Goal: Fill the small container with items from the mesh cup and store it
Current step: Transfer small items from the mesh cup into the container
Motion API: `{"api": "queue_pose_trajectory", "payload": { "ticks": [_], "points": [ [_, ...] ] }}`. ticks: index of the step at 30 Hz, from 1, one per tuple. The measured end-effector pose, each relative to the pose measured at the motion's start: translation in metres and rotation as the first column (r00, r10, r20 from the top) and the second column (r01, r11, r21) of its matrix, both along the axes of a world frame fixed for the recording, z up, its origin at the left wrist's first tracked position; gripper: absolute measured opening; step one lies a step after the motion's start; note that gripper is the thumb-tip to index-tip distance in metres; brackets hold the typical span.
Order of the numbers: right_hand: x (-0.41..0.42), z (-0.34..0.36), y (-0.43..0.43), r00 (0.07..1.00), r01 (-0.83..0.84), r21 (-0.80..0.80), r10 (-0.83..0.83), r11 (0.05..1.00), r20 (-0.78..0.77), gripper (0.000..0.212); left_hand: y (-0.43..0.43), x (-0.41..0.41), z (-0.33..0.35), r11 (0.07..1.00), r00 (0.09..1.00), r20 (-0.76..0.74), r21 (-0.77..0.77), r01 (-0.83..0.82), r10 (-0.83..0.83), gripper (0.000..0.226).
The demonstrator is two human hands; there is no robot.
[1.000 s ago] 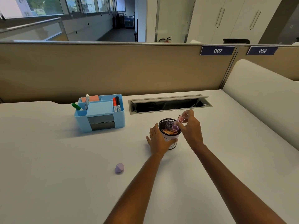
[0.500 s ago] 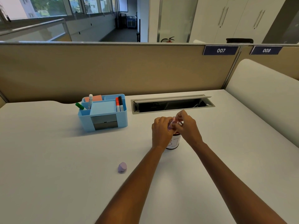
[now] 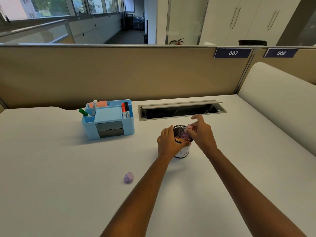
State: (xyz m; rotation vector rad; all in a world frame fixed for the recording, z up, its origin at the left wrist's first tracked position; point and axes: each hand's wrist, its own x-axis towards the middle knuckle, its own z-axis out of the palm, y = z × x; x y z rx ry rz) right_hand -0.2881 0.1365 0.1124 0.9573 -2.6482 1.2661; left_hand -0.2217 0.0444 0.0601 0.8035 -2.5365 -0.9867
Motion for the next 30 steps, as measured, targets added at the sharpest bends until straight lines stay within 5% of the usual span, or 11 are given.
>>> {"api": "queue_pose_trajectory", "payload": {
  "ticks": [9, 13, 21, 30],
  "points": [
    [0.0020, -0.0077, 0.0013, 0.995, 0.053, 0.035, -0.050, 0.998, -0.086, 0.028, 0.0000, -0.0014, 0.0008, 0.999, 1.000, -0.016, 0.028, -0.017, 0.018, 0.086],
    [0.0034, -0.0064, 0.0016, 0.987, 0.130, -0.139, -0.115, 0.982, 0.111, 0.038, -0.0001, -0.0011, 0.0020, 1.000, 1.000, -0.009, 0.025, -0.015, 0.015, 0.086],
    [0.0018, -0.0062, 0.0023, 0.992, 0.119, -0.104, -0.112, 0.987, 0.062, 0.036, 0.0008, -0.0004, 0.0040, 0.999, 1.000, -0.001, 0.038, -0.014, 0.014, 0.086],
    [0.0058, -0.0018, 0.0021, 0.966, 0.193, -0.232, -0.143, 0.953, 0.217, 0.041, 0.0014, 0.0008, 0.0082, 0.999, 1.000, 0.015, 0.041, -0.005, 0.004, 0.085]
  ]
}}
